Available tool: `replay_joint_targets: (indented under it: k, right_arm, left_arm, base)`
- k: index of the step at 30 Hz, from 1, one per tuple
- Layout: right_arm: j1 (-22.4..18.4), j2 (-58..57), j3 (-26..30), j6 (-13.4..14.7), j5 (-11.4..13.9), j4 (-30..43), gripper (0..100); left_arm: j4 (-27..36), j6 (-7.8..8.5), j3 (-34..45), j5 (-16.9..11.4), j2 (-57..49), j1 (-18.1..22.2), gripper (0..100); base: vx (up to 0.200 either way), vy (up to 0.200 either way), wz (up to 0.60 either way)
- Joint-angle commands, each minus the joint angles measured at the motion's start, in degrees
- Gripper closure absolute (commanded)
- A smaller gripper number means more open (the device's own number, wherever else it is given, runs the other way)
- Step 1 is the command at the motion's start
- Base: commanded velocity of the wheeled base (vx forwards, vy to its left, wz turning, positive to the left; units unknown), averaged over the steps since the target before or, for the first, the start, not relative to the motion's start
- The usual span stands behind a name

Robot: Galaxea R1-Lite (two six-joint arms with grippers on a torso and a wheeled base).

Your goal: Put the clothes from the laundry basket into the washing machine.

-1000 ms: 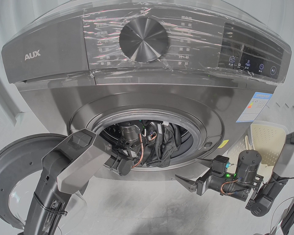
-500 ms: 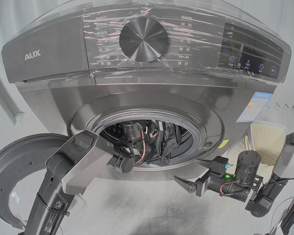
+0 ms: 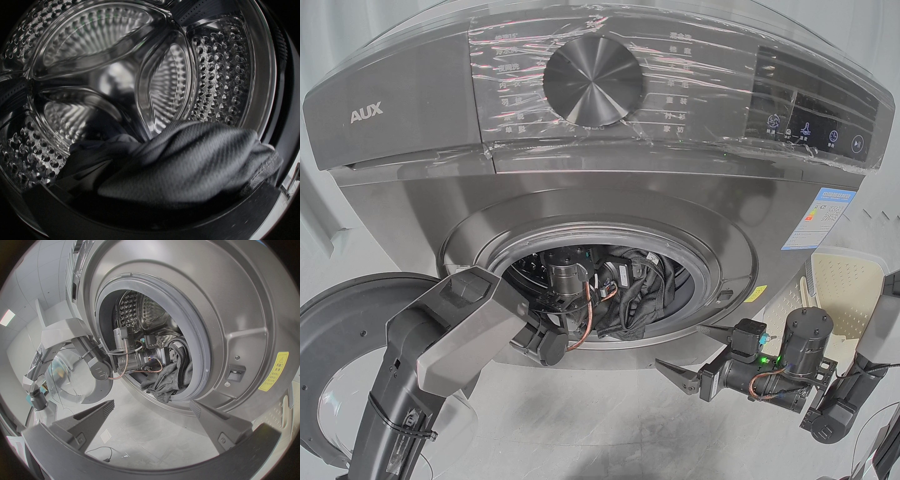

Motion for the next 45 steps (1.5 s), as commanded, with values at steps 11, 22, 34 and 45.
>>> replay_joint_targets:
  k: [11,22,34,45]
  right_arm:
    - [-0.08,0.08,0.01,-0.01,0.02,-0.01,0]
    - [0.09,0.52,0.1,0.08,0.02,-0.01,0]
    - [0.27,0.79,0.01,0.08,0.02,-0.01,0]
    - [0.27,1.66,0.01,0.08,0.02,-0.01,0]
  left_arm:
    - [4.24,0.23,17.36,-2.62,-10.89,-0.46,0]
    - [3.72,0.49,20.09,-5.6,-9.83,-1.34,0]
    - [1.52,-0.38,14.02,-5.87,-5.79,-3.18,100]
    - [-0.24,-1.35,-5.4,5.21,2.65,1.74,100]
  base:
    - [0.0,0.0,0.0]
    - [0.0,0.0,0.0]
    - [0.0,0.0,0.0]
    - [0.0,0.0,0.0]
